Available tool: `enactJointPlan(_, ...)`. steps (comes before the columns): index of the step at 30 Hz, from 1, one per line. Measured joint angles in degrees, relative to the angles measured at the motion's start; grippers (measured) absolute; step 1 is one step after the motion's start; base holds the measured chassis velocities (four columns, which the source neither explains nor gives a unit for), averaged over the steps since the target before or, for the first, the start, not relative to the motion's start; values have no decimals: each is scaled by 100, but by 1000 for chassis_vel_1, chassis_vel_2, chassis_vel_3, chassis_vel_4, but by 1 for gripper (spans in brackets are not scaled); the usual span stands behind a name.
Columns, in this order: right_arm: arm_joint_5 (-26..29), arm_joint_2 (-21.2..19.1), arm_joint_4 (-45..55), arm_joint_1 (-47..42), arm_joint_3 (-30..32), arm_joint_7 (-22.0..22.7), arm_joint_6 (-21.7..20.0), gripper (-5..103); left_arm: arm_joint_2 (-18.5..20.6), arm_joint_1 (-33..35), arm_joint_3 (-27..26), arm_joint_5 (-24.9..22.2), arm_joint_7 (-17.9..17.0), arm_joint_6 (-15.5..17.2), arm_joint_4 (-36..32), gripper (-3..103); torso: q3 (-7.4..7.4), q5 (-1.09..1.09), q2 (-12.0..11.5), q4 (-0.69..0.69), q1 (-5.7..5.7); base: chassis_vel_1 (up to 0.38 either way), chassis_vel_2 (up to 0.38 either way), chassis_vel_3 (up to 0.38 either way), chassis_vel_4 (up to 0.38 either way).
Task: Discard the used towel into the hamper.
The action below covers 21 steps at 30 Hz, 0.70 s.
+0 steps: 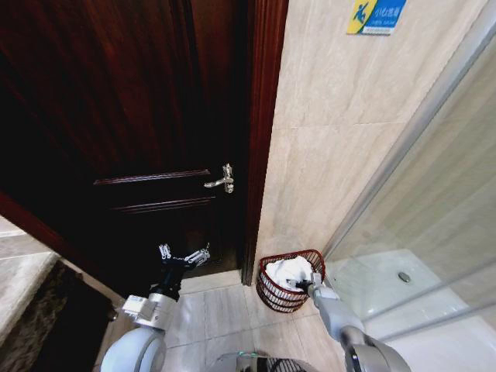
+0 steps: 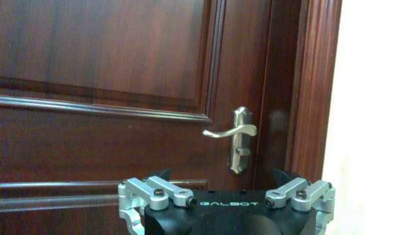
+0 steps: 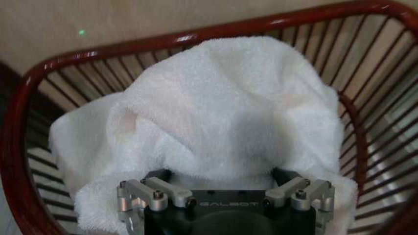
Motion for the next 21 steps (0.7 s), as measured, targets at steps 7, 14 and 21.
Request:
enactJointPlan(7,-272,86,-167,-101,154,-38,215,100,0,-1,0,0,0,0,0,100,0,-5,0,0,3,-60,54,62,-61)
enactJointPlan(14,-340,12,-410,56,195,-82,242,100,0,0,0,0,0,0,0,100,0,2,1,2,-2,0,0,0,0)
enactJointPlan(21,163,-205,170,-47,-105,-103,29,100,0,0,0,0,0,0,0,100,4,5,-2,0,3,0,0,0,0)
